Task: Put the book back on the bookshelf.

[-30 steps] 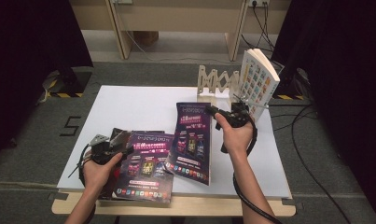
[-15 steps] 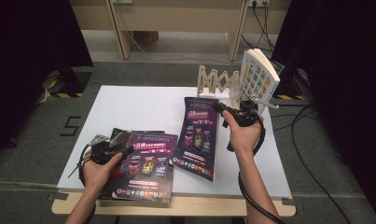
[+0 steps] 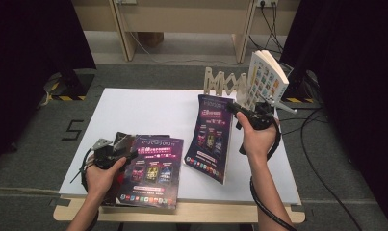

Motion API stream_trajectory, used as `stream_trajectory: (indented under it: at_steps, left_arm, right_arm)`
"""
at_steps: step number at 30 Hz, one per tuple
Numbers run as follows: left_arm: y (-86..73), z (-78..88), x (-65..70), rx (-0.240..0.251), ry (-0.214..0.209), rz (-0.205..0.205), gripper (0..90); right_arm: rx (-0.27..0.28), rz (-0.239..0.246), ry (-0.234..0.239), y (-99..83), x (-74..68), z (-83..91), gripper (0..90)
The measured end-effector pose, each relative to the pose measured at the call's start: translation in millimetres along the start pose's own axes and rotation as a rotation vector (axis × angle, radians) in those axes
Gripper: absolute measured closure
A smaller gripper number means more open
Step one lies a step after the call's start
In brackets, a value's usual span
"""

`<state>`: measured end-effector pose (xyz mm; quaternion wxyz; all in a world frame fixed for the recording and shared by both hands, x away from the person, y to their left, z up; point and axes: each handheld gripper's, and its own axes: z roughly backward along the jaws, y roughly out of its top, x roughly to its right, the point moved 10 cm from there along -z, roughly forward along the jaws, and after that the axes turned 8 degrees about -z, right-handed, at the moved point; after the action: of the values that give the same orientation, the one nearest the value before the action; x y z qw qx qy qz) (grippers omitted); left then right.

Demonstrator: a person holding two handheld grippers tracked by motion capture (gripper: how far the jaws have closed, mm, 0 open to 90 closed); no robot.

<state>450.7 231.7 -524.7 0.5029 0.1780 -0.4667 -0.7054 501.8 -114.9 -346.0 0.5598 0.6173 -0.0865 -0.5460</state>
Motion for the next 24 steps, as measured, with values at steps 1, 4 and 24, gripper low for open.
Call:
stream_trajectory:
  at_steps: [1, 4, 24]
  left_arm:
    - [-0.1, -0.1, 0.1, 0.0, 0.0, 0.0, 36.8]
    - [-0.2, -0.3, 0.6, 0.0, 0.001, 0.001, 36.8]
    - [-1.5, -1.3, 0.2, -0.004, 0.002, -0.003, 36.8]
  right_arm:
    - [0.003, 0.004, 0.001, 1.2, 0.3, 1.3, 83.6]
    - [0.014, 0.004, 0.0, 4.6, 0.1, 4.2, 83.6]
    - [0.103, 0.019, -0.033, 31.3, 7.0, 25.2, 83.6]
